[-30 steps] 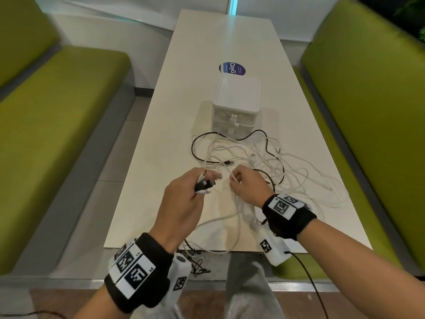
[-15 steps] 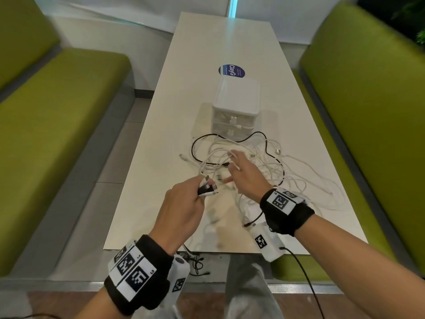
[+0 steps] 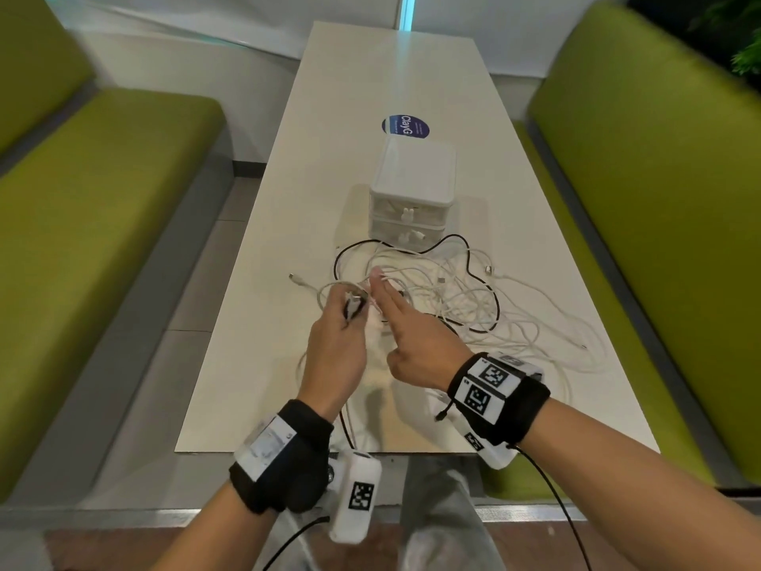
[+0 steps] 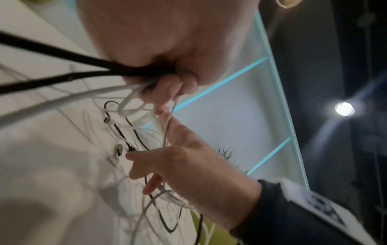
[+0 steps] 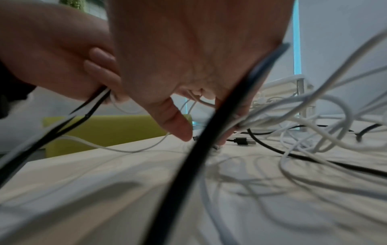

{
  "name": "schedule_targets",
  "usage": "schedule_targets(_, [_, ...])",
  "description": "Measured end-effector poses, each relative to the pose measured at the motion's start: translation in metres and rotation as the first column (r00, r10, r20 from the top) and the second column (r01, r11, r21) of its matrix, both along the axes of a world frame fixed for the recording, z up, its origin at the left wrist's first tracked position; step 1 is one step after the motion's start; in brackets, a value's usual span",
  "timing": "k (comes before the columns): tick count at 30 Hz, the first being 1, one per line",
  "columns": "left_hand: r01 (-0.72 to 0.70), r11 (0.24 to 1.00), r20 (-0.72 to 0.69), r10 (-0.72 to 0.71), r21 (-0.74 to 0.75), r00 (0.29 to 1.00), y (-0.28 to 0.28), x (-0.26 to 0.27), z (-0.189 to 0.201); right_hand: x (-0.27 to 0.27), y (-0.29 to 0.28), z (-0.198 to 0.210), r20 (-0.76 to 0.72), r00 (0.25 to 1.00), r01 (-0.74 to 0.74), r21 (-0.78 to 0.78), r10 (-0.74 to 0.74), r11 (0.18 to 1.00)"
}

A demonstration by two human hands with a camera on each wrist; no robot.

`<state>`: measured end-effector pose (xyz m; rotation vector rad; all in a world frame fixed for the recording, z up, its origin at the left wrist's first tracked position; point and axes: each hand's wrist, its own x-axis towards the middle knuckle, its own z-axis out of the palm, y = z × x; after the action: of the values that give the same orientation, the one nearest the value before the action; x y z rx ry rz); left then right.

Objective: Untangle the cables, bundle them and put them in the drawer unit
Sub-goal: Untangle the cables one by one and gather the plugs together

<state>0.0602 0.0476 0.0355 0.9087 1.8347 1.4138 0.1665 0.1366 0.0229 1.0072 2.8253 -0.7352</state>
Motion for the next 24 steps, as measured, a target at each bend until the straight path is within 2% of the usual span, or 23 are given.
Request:
schedule_targets(2, [-0.041,0.999,0.135,0.037,0.031,0.990,0.000,-0.002,0.003,0.000,0.004,-0.002,0.001,1.000,0.012,0.016,-0.012,1.000])
schedule_targets(6, [-0.020,0.993,0.160,0.001,0.116,0.987,-0.009,-0.006,0.019,0.004,0.025,-0.006,-0.034,0.993,0.116,0.017,-0.116,0.993])
schedule_targets(8, [-0.049,0.989,0.187,0.023,0.139,0.982,-0.014,-0.016,0.026,0.010,0.035,-0.007,-0.060,0.993,0.104,0.028,-0.102,0.994])
schedule_targets(11, [-0.098,0.982,0.062,0.089,0.162,0.994,-0.019,-0.042,0.032,0.016,0.042,-0.005,-0.028,0.995,0.100,0.078,-0.098,0.992])
schedule_targets(13, [-0.145,0.971,0.007,0.146,0.189,0.989,-0.024,-0.058,0.039,0.018,0.044,-0.003,-0.015,0.985,0.170,0.092,-0.169,0.981])
schedule_targets(16, [-0.160,0.968,-0.045,0.172,0.193,0.984,-0.030,-0.068,0.049,0.013,0.048,-0.001,-0.084,0.958,0.284,0.114,-0.275,0.952])
schedule_targets(20, [-0.118,0.975,-0.126,0.143,0.190,0.982,-0.033,-0.065,0.051,-0.005,0.047,0.005,-0.170,0.955,0.269,0.163,-0.242,0.949])
schedule_targets(22, [-0.095,0.984,-0.192,0.124,0.152,0.974,-0.033,-0.066,0.047,-0.011,0.045,0.008,-0.011,0.979,0.206,0.118,-0.206,0.971])
schedule_targets(24, [-0.062,0.995,-0.265,0.081,0.079,0.961,-0.033,-0.070,0.044,-0.009,0.046,0.008,0.172,0.967,0.180,0.061,-0.188,0.982])
